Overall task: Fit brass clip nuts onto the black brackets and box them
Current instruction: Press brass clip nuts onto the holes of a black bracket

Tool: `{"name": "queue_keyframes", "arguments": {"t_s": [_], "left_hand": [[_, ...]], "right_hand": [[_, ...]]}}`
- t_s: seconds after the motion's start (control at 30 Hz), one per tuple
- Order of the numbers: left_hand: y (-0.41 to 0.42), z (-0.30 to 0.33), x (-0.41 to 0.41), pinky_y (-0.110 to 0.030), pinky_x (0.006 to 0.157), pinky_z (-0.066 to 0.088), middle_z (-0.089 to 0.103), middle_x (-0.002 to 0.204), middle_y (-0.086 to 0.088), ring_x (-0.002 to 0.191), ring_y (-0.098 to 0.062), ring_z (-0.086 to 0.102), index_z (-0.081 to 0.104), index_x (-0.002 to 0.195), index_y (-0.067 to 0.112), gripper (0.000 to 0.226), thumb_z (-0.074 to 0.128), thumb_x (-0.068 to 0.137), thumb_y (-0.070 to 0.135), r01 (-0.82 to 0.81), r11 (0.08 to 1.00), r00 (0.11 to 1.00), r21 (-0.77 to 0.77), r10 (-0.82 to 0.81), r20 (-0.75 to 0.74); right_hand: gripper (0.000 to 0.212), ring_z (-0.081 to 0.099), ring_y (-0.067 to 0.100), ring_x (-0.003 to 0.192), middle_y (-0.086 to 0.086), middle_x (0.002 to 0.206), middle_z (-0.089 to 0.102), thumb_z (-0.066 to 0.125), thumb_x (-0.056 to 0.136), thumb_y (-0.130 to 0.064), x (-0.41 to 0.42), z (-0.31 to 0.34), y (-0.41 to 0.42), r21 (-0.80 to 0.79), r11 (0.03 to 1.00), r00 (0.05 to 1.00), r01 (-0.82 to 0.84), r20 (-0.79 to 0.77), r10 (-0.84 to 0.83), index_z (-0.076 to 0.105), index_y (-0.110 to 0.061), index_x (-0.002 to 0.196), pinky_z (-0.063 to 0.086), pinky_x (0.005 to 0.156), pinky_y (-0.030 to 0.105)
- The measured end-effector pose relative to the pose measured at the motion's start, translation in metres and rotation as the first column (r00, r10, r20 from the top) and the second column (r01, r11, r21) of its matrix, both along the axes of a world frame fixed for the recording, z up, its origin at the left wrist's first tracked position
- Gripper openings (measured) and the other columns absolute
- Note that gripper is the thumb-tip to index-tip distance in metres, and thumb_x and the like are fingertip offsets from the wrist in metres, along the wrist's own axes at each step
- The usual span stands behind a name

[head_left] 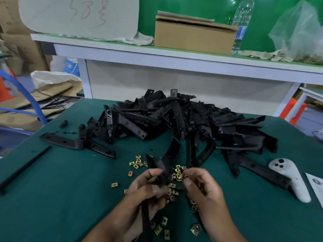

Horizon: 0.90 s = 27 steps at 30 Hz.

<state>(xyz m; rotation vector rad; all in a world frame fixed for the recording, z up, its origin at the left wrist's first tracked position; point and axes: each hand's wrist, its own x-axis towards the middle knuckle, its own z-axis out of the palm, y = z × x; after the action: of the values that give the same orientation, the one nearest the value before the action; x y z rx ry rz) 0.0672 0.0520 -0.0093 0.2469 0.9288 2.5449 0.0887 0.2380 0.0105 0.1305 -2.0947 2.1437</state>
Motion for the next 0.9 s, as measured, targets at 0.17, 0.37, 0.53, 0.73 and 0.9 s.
{"name": "queue_keyframes", "arguments": {"t_s": [0.17,0.37,0.53,0.73,0.9], "left_hand": [[0.006,-0.004,0.005,-0.033,0.067,0.051,0.067,0.100,-0.017,0.080,-0.026,0.065,0.068,0.102,0.013,0.046,0.089,0.065,0.029,-0.135,0.937,0.974,-0.323,0.065,-0.218],[0.013,0.007,0.019,-0.011,0.067,0.048,0.070,0.080,0.013,0.075,-0.001,0.066,0.070,0.090,0.017,0.025,0.063,0.084,0.040,-0.251,0.824,0.916,-0.508,0.033,-0.399],[0.015,0.013,0.012,-0.008,0.050,0.031,0.046,0.050,0.017,0.048,0.007,0.042,0.050,0.053,0.021,0.046,0.068,0.094,0.032,-0.389,0.655,0.847,-0.648,-0.022,-0.532],[0.008,0.013,0.013,-0.006,0.053,0.039,0.061,0.057,0.017,0.054,0.010,0.052,0.067,0.077,0.011,0.021,0.069,0.076,0.032,-0.330,0.686,0.879,-0.649,-0.027,-0.475],[0.006,0.012,0.016,-0.016,0.071,0.054,0.078,0.090,0.001,0.082,-0.007,0.073,0.077,0.094,0.019,0.007,0.073,0.089,0.021,-0.158,0.759,0.906,-0.631,-0.143,-0.398]], "right_hand": [[0.014,0.067,0.006,0.094,-0.010,0.097,0.072,0.071,0.084,-0.039,0.003,0.000,-0.001,0.009,1.000,0.999,-0.015,-0.032,0.015,0.075,-0.036,0.097,0.050,0.081,0.018],[0.013,0.062,0.001,0.079,-0.012,0.085,0.068,0.072,0.082,-0.037,0.009,-0.001,-0.007,-0.025,1.000,0.988,-0.017,-0.156,0.013,0.076,-0.034,0.093,0.047,0.070,0.012],[0.020,0.067,0.003,0.094,-0.012,0.097,0.072,0.066,0.085,-0.047,0.009,0.004,0.000,0.050,0.998,0.990,0.031,-0.137,-0.024,0.075,-0.037,0.099,0.049,0.077,0.013],[0.025,0.065,0.002,0.097,-0.015,0.101,0.072,0.060,0.089,-0.049,0.010,0.008,0.002,0.111,0.994,0.992,0.020,-0.128,-0.005,0.074,-0.042,0.108,0.047,0.080,0.011],[0.022,0.063,0.000,0.093,-0.021,0.094,0.069,0.062,0.086,-0.046,0.012,0.007,-0.001,0.143,0.990,0.993,-0.016,-0.110,0.032,0.073,-0.042,0.105,0.045,0.079,0.011]]}}
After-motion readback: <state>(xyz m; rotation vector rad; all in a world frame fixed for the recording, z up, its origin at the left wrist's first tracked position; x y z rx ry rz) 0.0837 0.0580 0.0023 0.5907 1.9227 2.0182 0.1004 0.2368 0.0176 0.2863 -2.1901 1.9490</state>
